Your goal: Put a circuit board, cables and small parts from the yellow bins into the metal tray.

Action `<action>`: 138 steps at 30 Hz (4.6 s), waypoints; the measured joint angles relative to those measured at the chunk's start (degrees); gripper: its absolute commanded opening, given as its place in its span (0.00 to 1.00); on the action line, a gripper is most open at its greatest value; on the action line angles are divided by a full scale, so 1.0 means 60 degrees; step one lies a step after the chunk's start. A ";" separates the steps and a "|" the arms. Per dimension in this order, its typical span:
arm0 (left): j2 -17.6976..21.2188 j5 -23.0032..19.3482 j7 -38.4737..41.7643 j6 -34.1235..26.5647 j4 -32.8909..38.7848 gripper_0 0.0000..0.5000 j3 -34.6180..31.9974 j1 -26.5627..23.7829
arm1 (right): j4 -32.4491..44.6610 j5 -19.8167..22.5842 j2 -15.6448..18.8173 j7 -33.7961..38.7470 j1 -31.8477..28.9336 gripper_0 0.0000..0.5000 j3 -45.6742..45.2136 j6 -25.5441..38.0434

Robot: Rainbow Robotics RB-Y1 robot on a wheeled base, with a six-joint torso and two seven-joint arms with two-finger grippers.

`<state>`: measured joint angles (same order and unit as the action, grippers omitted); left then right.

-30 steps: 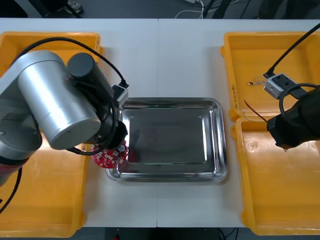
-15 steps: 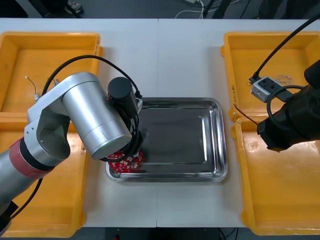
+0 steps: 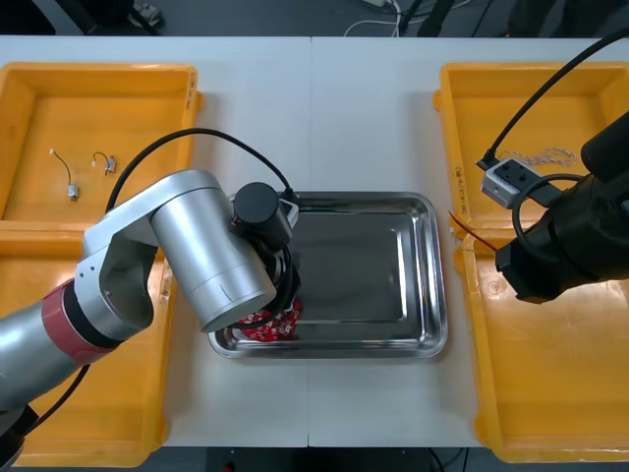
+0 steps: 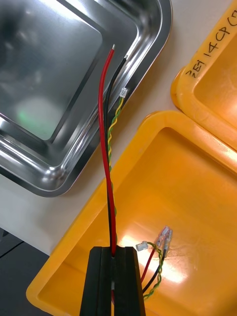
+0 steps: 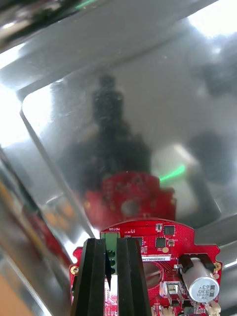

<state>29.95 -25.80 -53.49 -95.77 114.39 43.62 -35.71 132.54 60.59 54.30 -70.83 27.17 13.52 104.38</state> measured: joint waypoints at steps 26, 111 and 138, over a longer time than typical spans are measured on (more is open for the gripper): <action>-0.0004 0.0115 0.0000 0.0453 -0.0415 0.00 0.0301 -0.0013 | 0.0000 0.0102 0.0001 0.0000 0.0000 0.00 0.0000 -0.0001; 0.1712 -0.3575 -0.0001 -0.2300 0.0335 1.00 -0.4666 -0.1009 | -0.0574 -0.1799 -0.2280 -0.1089 0.2287 0.00 0.4157 -0.0130; 0.2397 -0.2382 -0.3519 -0.2304 -0.3403 1.00 -0.7203 -0.1010 | -0.1995 -0.3192 -0.2552 -0.5123 0.2298 0.00 0.5472 -0.1092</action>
<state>44.33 -40.09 -74.61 -109.59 93.97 0.41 -41.77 120.57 41.44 38.98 -101.57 40.95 46.35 97.82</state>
